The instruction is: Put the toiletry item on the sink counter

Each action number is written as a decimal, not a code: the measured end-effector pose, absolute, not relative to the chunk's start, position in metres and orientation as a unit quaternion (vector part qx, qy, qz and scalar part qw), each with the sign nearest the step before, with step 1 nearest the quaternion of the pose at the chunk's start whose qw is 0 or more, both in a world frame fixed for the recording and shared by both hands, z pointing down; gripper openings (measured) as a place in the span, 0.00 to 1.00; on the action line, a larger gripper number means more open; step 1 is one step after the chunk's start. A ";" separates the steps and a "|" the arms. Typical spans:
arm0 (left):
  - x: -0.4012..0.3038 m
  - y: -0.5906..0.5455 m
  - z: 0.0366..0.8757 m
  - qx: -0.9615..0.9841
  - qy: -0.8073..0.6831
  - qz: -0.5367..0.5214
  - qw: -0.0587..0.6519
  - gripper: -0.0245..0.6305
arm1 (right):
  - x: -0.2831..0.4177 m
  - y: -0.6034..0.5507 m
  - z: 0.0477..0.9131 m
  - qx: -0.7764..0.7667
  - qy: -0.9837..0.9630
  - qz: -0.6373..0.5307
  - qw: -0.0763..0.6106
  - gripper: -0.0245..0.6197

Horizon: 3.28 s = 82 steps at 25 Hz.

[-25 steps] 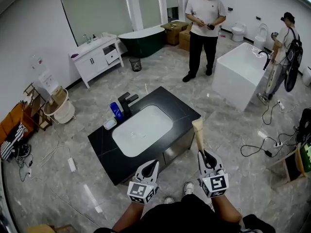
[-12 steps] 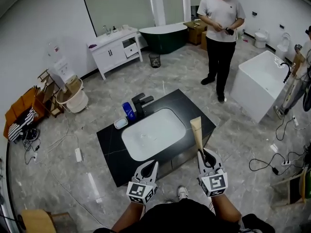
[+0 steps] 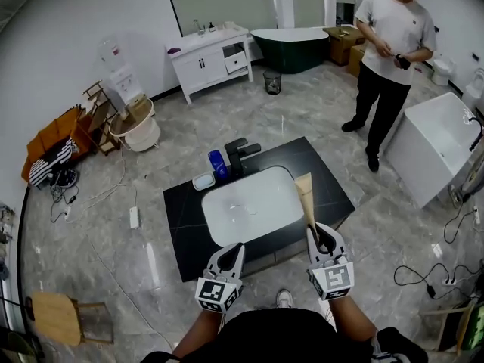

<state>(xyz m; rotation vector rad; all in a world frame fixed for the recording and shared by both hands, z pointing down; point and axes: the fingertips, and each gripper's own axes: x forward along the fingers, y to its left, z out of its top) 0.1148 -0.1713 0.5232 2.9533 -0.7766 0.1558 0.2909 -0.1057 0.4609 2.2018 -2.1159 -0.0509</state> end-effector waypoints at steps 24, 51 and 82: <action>-0.060 -0.255 0.543 0.900 -0.428 0.058 0.051 0.05 | 0.138 -0.258 0.508 0.591 -0.805 0.015 0.055 0.10; -0.191 -0.283 0.575 0.876 -0.471 0.053 0.083 0.05 | -0.003 -0.354 0.683 0.555 -0.795 0.154 0.191 0.10; -0.229 -0.265 0.597 0.861 -0.493 0.070 0.105 0.05 | -0.032 -0.378 0.776 0.530 -0.753 0.244 0.304 0.42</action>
